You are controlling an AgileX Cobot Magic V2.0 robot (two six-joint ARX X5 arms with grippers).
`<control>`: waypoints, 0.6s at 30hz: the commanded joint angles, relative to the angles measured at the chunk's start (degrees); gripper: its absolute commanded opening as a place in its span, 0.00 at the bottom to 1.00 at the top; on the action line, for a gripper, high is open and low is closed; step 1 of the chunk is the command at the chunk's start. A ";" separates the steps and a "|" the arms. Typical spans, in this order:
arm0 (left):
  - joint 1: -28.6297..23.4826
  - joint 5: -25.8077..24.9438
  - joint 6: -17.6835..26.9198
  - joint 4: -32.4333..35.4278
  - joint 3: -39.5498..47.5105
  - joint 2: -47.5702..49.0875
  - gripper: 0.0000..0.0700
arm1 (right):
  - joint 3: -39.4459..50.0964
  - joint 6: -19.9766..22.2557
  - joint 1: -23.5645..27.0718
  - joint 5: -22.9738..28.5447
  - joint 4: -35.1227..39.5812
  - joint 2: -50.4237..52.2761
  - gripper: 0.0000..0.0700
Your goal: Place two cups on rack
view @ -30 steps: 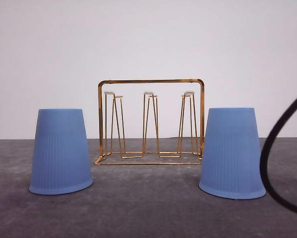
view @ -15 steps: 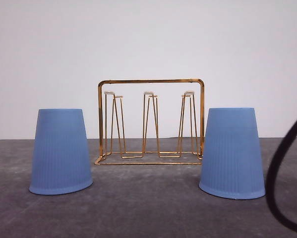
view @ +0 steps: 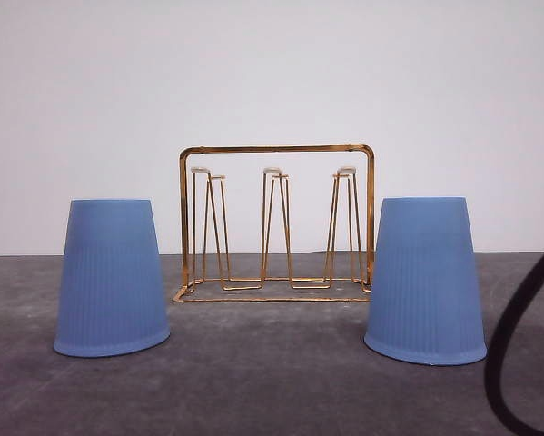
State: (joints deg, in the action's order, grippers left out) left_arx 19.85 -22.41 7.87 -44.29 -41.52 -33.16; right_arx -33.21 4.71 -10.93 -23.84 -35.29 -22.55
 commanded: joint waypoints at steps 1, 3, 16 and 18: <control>0.60 -0.13 -0.71 0.82 -0.95 -1.14 0.72 | -0.68 0.65 -0.25 0.13 0.57 -0.17 0.66; 1.37 0.54 -0.67 1.55 -0.95 -2.92 0.72 | -0.68 0.63 -0.25 0.13 0.57 -0.17 0.66; 9.20 14.25 -10.41 21.09 -0.95 -25.39 0.87 | -0.68 0.63 -0.25 0.31 0.68 -0.17 0.66; 9.89 15.25 -12.10 23.59 -0.95 -29.30 0.87 | -0.68 0.63 -0.25 0.28 0.81 -0.17 0.66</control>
State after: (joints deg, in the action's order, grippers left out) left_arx 29.25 -7.61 -1.55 -21.73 -41.54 -60.81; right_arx -33.21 4.71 -10.93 -23.77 -35.17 -22.55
